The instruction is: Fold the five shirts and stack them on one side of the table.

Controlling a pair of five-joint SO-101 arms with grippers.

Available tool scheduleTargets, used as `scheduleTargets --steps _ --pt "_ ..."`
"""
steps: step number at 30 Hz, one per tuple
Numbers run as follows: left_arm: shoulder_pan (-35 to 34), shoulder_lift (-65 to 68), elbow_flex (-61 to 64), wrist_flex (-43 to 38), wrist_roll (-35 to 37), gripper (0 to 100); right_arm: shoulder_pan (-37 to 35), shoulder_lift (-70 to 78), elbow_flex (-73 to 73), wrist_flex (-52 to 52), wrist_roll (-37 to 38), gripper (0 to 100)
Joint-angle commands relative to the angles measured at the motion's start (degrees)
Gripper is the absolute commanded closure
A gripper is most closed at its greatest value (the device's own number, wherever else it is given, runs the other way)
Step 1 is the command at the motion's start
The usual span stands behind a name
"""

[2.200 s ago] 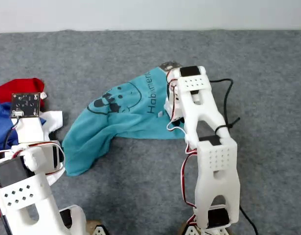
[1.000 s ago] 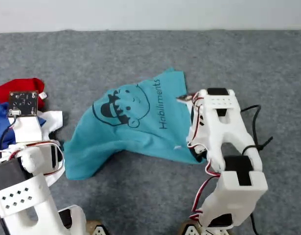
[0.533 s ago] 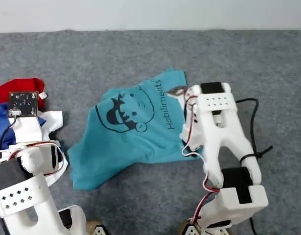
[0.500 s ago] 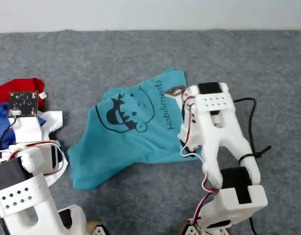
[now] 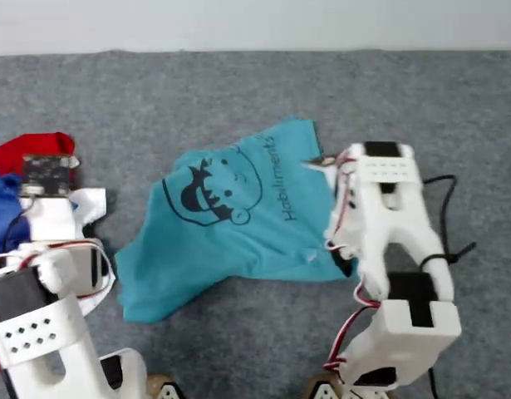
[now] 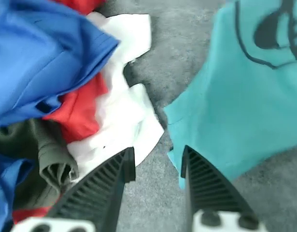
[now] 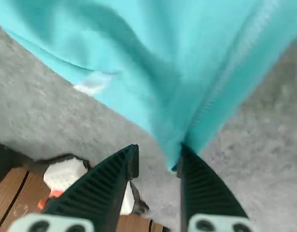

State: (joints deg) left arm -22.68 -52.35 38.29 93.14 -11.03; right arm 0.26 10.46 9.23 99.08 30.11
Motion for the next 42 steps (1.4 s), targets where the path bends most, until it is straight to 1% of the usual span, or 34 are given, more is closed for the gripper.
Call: scheduleTargets --steps 1,6,11,15,18,21,23,27,31,35,38,42 --pt "5.2 -1.1 1.6 1.2 -1.8 84 5.1 -0.4 -3.0 2.7 2.5 87.7" --pt "11.3 -0.5 5.3 0.0 -2.0 84 11.8 -3.0 -3.0 2.1 2.5 87.7" --pt "15.6 -0.4 7.6 -4.0 -2.0 84 12.4 -4.4 -3.0 1.6 4.5 87.7" --pt "17.3 3.8 9.5 -7.5 -2.0 84 8.4 -4.7 -3.0 -0.2 4.4 87.2" --pt "17.1 11.2 9.5 -9.5 -2.1 84 2.5 -4.7 -3.1 -1.0 4.3 87.2" --pt "17.5 19.7 9.5 -13.0 -4.0 84 -2.2 -4.7 -3.1 -2.6 4.3 87.2" --pt "17.4 25.4 9.5 -16.1 -5.3 84 -3.3 -4.4 -3.1 -3.4 4.3 87.2" --pt "17.1 36.7 8.0 -21.5 -7.9 84 -2.6 -4.3 -3.1 -2.8 4.3 87.2" --pt "17.1 48.6 0.3 -23.6 -8.0 84 -0.3 -4.8 -3.0 -2.6 4.3 87.2" --pt "16.9 61.6 -13.3 -23.0 -7.6 84 2.0 -4.9 -3.0 -0.8 4.3 87.2" --pt "16.3 70.9 -26.0 -20.0 -7.4 84 3.5 -4.9 -3.0 0.7 4.3 87.2" --pt "16.0 79.9 -44.2 -13.5 -4.8 84 5.4 -7.4 -3.0 1.1 4.3 87.2"
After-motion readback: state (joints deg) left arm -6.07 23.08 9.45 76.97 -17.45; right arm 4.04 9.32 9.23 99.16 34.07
